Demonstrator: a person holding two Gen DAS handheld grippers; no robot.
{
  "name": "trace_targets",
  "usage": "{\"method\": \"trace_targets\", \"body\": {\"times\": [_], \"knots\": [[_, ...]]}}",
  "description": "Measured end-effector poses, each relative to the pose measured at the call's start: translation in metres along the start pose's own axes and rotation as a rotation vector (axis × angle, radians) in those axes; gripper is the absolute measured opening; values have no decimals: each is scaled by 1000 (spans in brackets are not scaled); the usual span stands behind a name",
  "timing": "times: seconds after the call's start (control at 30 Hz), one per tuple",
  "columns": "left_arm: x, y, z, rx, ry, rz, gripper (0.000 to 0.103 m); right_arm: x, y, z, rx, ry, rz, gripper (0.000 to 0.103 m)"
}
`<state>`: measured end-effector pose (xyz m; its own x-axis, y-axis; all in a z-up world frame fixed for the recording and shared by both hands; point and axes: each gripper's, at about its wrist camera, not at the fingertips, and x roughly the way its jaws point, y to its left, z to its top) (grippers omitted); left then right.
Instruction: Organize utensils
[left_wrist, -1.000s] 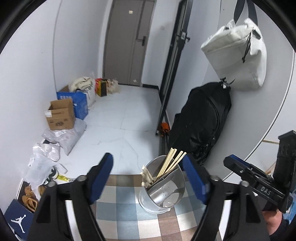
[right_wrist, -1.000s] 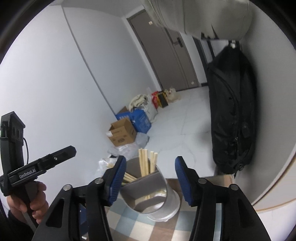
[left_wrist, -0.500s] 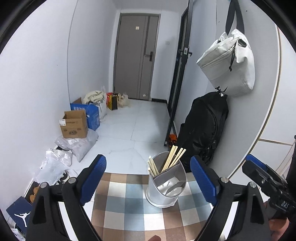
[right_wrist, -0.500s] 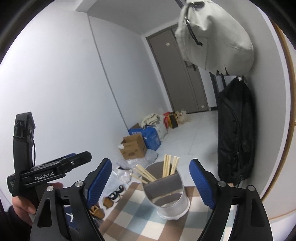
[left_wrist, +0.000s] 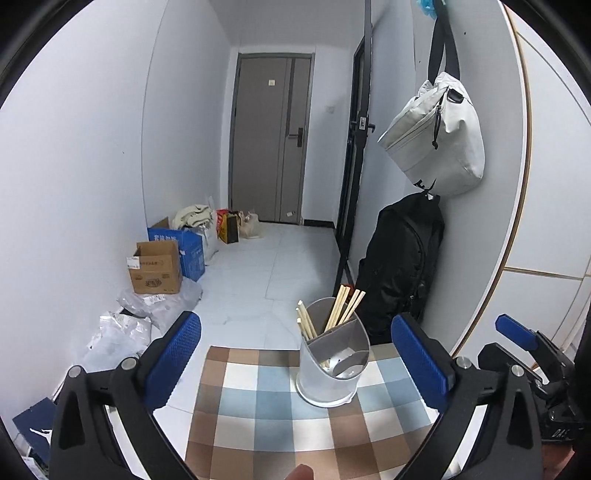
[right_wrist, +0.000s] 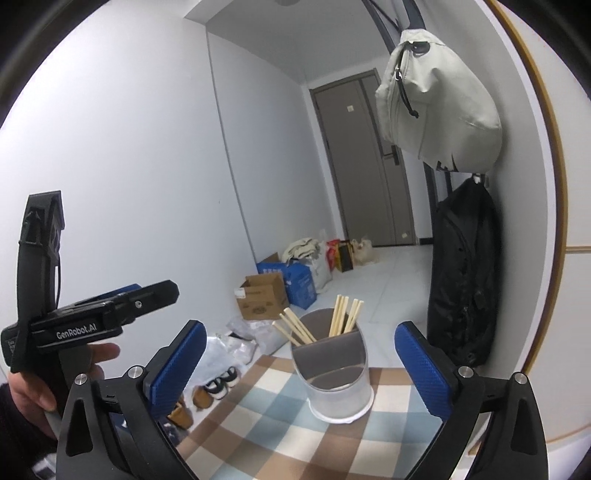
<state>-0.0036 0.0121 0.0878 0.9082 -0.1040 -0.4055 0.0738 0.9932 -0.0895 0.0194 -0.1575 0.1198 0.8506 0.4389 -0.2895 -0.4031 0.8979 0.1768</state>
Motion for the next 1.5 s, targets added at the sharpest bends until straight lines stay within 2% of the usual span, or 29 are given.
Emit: {"method": "trace_targets", "body": {"times": [0.57,0.8,0.9,1.07,1.5], "knots": [[24,5,-60,-35,16,68,101,-7,-6,-54,11,3,-44,103],[36,5,-79,1,2,100,101,5,-14,-66,9,26,-69,103],[42,7,-83,7,10,115,101,5,-13,-70,-14,27,-66,103],[45,11,-81,-42,19,111,101,8,-6,-75,-39,31,-63,103],[38,4,-85,20,11,124,101,13,-3,-78,-36,36,-63,103]]}}
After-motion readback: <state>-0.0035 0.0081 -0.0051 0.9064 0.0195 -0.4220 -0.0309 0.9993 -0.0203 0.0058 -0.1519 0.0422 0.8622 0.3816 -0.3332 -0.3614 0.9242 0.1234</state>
